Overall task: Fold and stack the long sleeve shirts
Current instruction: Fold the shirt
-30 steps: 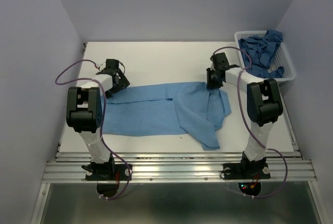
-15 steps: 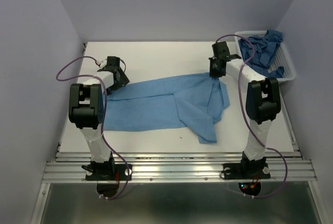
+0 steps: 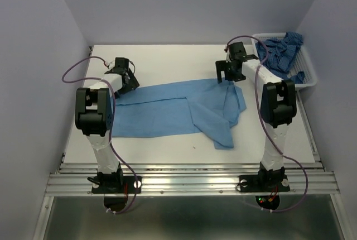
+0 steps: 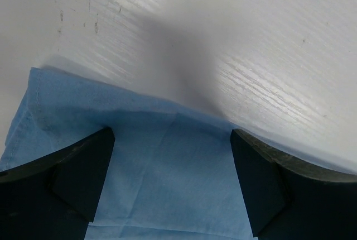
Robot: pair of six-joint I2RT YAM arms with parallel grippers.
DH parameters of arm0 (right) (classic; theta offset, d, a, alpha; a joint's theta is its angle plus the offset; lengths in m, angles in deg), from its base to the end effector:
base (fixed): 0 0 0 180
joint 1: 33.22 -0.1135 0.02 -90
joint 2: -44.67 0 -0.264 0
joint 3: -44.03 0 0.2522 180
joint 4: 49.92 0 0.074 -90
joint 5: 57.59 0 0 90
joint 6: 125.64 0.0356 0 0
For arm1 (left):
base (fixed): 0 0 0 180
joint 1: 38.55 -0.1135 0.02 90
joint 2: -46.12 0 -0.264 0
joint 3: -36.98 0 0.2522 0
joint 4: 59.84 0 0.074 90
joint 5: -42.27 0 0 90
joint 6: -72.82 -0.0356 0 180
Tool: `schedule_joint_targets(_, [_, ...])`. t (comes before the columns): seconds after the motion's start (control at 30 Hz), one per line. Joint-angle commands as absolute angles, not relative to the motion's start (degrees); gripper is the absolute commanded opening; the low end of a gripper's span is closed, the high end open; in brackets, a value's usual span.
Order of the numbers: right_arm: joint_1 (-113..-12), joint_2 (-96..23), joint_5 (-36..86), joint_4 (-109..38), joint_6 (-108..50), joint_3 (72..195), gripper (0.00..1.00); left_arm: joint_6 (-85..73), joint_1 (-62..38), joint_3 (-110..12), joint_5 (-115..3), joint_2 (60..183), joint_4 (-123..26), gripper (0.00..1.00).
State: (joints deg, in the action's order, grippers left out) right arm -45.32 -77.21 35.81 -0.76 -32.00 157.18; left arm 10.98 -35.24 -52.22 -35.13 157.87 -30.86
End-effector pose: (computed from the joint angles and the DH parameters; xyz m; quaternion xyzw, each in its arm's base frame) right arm 0.4570 0.0958 0.2066 -0.0627 0.9586 0.0096 0.2777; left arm 0.4181 -0.0164 0.1769 -0.2372 0.9087 0.0109 0.3433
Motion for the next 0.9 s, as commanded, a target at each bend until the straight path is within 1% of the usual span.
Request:
schedule_joint_targets(0.0, [-45.0,-68.0,21.2,-2.0,-31.3,157.9,1.0,8.7,-34.2,-56.7,-35.7,154.0,-29.1,0.99])
schedule_joint_targets(0.1, [-45.0,-59.4,19.4,-4.0,-25.6,151.2,1.0,8.5,-32.2,-56.6,-35.2,149.3,-28.7,0.99])
schedule_joint_targets(0.13, [-45.0,-56.9,19.3,-5.0,-24.3,145.9,1.0,8.7,-31.4,-56.4,-35.0,147.0,-28.2,0.99])
schedule_joint_targets(0.2, [-45.0,-51.4,21.2,-5.5,-20.5,139.5,1.0,9.8,-30.5,-55.3,-34.1,144.7,-27.3,0.99])
schedule_joint_targets(0.23, [-45.0,-45.7,21.9,-5.7,-19.5,132.2,1.0,10.3,-29.4,-54.4,-33.5,142.3,-26.7,0.99])
schedule_joint_targets(0.37, [-46.3,-31.8,21.3,-1.1,-15.6,118.6,1.0,12.9,-27.1,-47.9,-32.6,136.0,-26.2,0.99])
schedule_joint_targets(0.4, [-47.4,-27.2,20.1,1.3,-14.0,112.9,1.0,13.9,-25.9,-45.0,-32.5,133.9,-26.1,0.99])
schedule_joint_targets(0.47, [-50.1,-23.4,18.8,3.2,-12.1,107.7,1.0,15.2,-24.8,-41.9,-32.7,131.8,-26.3,0.99])
schedule_joint_targets(0.5, [-53.3,-21.9,18.6,4.2,-9.7,103.8,1.0,15.7,-23.6,-39.2,-33.2,130.9,-26.4,0.99])
schedule_joint_targets(0.6, [-56.3,-17.9,19.2,5.2,-5.8,97.4,1.0,17.7,-22.0,-35.0,-34.3,126.6,-26.9,0.99])
schedule_joint_targets(0.7, [-56.3,-18.6,19.8,2.1,-5.8,94.7,1.0,18.2,-21.5,-33.4,-35.2,124.6,-27.7,0.99])
schedule_joint_targets(0.77, [-56.9,-22.4,20.1,-0.4,-7.0,95.1,0.98,18.2,-21.2,-33.1,-35.5,123.7,-27.5,0.99])
schedule_joint_targets(0.8, [-56.9,-23.9,20.5,-0.8,-8.0,95.8,0.95,18.2,-21.1,-33.1,-35.5,123.6,-27.4,0.99])
schedule_joint_targets(0.83, [-57.4,-25.4,20.8,-2.0,-8.7,96.5,0.87,18.2,-21.0,-33.0,-35.3,123.0,-26.8,0.99])
schedule_joint_targets(0.87, [-57.4,-28.2,21.2,-2.5,-9.7,98.5,0.41,18.4,-20.9,-32.6,-35.2,122.2,-26.9,0.99])
